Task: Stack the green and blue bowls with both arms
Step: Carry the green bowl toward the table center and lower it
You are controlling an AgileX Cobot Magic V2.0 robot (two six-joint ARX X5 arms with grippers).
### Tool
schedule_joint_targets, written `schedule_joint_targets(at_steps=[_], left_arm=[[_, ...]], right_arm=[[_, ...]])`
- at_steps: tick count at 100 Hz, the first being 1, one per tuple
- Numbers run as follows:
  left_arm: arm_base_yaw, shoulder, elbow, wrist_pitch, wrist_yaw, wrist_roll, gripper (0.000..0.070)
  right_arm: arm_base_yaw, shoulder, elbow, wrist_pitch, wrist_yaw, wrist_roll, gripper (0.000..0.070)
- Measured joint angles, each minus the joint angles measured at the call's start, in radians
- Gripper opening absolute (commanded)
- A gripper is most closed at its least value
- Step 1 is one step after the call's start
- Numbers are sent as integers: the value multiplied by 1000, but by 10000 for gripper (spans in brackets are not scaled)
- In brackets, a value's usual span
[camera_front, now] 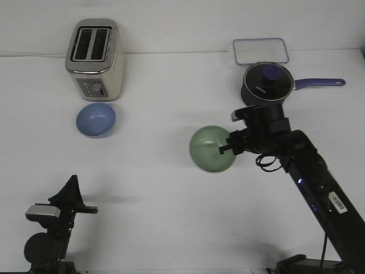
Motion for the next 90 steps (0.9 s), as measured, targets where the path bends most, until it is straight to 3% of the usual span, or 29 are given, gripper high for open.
schedule_joint_targets(at_steps=[27,60,90], left_arm=[[0,0,0,0,0,0,12],[0,0,0,0,0,0,12],[0,0,0,0,0,0,12]], right_arm=[[187,51,-167,164,32,77,0],[238,122,-258,270,67,115,0],[248,153,-280,275,78,126,19]])
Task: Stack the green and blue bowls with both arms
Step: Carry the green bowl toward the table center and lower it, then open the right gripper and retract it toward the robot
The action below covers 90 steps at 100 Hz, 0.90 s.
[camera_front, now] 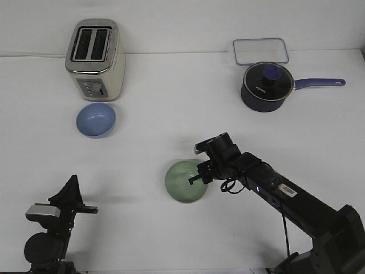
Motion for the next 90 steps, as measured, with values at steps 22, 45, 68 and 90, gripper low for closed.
schedule_joint_targets(at_steps=[22,45,68,90], left_arm=[[0,0,0,0,0,0,12],[0,0,0,0,0,0,12],[0,0,0,0,0,0,12],[0,0,0,0,0,0,12]], right_arm=[[0,0,0,0,-5,27,380],[-18,-42,0,-32,-52,50,449],[-117,-241,34,-53,-43,42,449],[-277,-438,42,-114,125,-32,448]])
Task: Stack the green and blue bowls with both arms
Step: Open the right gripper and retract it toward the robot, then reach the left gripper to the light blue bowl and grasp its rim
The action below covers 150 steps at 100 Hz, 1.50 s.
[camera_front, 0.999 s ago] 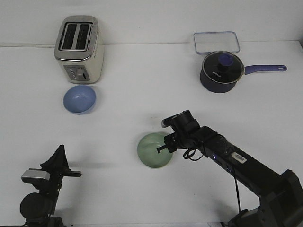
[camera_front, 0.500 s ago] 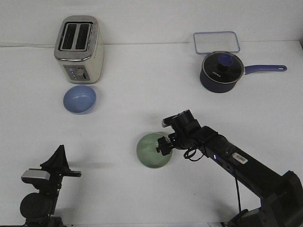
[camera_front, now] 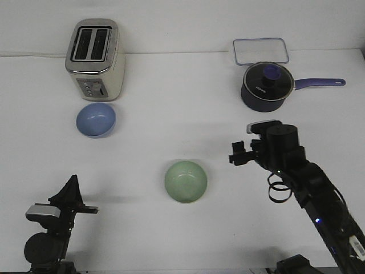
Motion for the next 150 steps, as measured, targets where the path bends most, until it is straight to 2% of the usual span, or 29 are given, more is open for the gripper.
schedule_joint_targets(at_steps=[23,36,69,79,103,150], left_arm=[[0,0,0,0,0,0,12],[0,0,0,0,0,0,12],[0,0,0,0,0,0,12],[0,0,0,0,0,0,12],[0,0,0,0,0,0,12],[0,0,0,2,0,-4,12]], right_arm=[[-144,-131,0,-53,92,-117,448],[-197,-186,-46,-14,111,-152,448],[-209,-451,-422,327,85,-164,448],[-209,-527,-530,389,68,-162,448],[-209,-630,-574,402,57,-159,448],[-209,-644,-574,401,57,-158,448]])
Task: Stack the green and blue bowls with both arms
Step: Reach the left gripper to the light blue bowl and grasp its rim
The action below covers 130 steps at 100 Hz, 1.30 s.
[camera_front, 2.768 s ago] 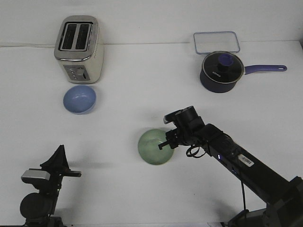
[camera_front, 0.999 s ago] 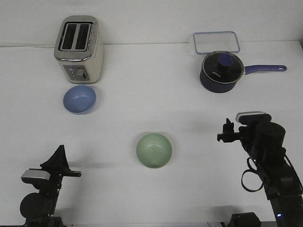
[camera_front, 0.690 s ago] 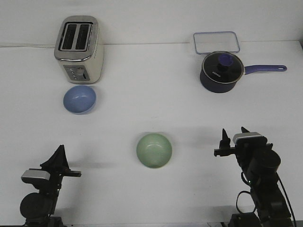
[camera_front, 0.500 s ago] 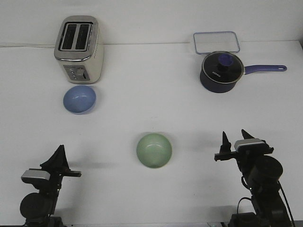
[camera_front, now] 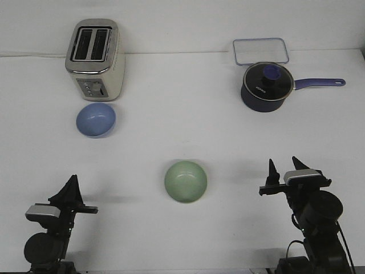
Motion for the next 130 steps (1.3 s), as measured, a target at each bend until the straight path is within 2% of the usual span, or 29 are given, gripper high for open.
schedule_joint_targets(at_steps=[18,35,54,79,95,119,124,127,130], left_arm=[[0,4,33,-27,0,-37,12],[0,89,244,-138,0,-80,12],[0,357,587,-439,0,-85,12],[0,803,1027,-813,0,2,12],[2,995,1106,-829,0,37,12],[2,1080,1106,-837,0,11,19],[2,1086,1106,-845,0,10,64],[2,1087,1106,-849,0,10,139],[2,1087,1106,-856,0,8,244]], right_arm=[[0,0,0,0,0,0,448],[0,0,0,0,0,0,448],[0,0,0,0,0,0,448],[0,0,0,0,0,1,448],[0,0,0,0,0,3,448],[0,0,0,0,0,6,448],[0,0,0,0,0,6,448],[0,0,0,0,0,6,448],[0,0,0,0,0,6,448]])
